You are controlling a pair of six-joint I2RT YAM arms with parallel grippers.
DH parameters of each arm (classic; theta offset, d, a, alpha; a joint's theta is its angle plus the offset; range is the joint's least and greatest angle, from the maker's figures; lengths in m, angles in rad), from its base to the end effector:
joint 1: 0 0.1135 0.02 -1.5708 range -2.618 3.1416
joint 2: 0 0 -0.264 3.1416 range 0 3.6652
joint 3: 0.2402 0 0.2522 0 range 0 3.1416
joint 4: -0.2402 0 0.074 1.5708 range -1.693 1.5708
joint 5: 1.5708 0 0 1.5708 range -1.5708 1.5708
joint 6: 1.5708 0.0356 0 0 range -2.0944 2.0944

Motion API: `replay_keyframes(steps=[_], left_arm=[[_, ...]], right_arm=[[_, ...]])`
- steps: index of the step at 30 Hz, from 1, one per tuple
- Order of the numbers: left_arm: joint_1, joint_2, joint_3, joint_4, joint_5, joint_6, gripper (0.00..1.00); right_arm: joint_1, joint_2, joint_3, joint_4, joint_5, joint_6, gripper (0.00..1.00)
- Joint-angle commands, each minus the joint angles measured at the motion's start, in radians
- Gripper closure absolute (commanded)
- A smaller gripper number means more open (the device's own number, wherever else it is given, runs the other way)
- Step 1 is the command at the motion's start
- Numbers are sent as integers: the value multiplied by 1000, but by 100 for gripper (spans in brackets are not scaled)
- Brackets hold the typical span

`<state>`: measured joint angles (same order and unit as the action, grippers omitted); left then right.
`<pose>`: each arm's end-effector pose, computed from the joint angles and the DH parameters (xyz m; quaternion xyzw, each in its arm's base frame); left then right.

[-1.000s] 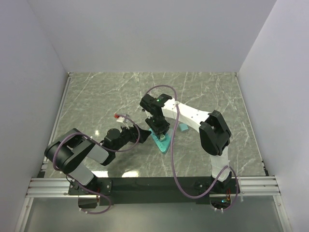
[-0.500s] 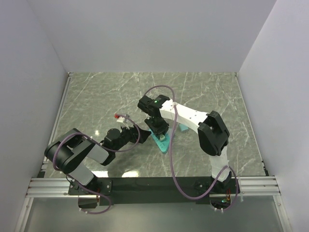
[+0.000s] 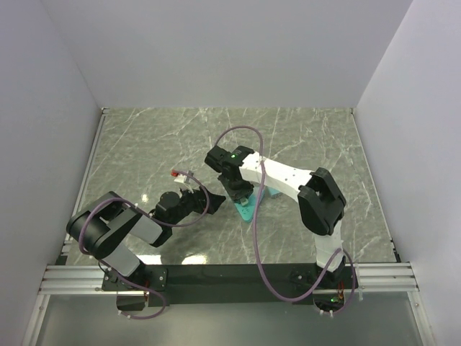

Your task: Insert the plug

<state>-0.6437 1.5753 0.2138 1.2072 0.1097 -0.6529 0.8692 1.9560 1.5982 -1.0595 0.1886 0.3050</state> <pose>0.1887 -0.1465 0.1335 0.0322 0.7585 -0.4254 0.4926 0.2544 0.2908 0.2209 -0.2694 0.9554 -0.0359 0.1156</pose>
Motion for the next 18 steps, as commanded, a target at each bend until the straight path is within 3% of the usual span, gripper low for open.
replay_keyframes(steps=[1, 5, 18], left_arm=[[4, 6, 6, 45, 22, 22, 6], [4, 25, 10, 54, 21, 24, 7], [4, 20, 12, 40, 8, 25, 7]], right_arm=[[-7, -3, -52, 79, 84, 28, 100], [-7, -11, -64, 96, 97, 28, 99], [-22, -74, -69, 118, 129, 14, 69]])
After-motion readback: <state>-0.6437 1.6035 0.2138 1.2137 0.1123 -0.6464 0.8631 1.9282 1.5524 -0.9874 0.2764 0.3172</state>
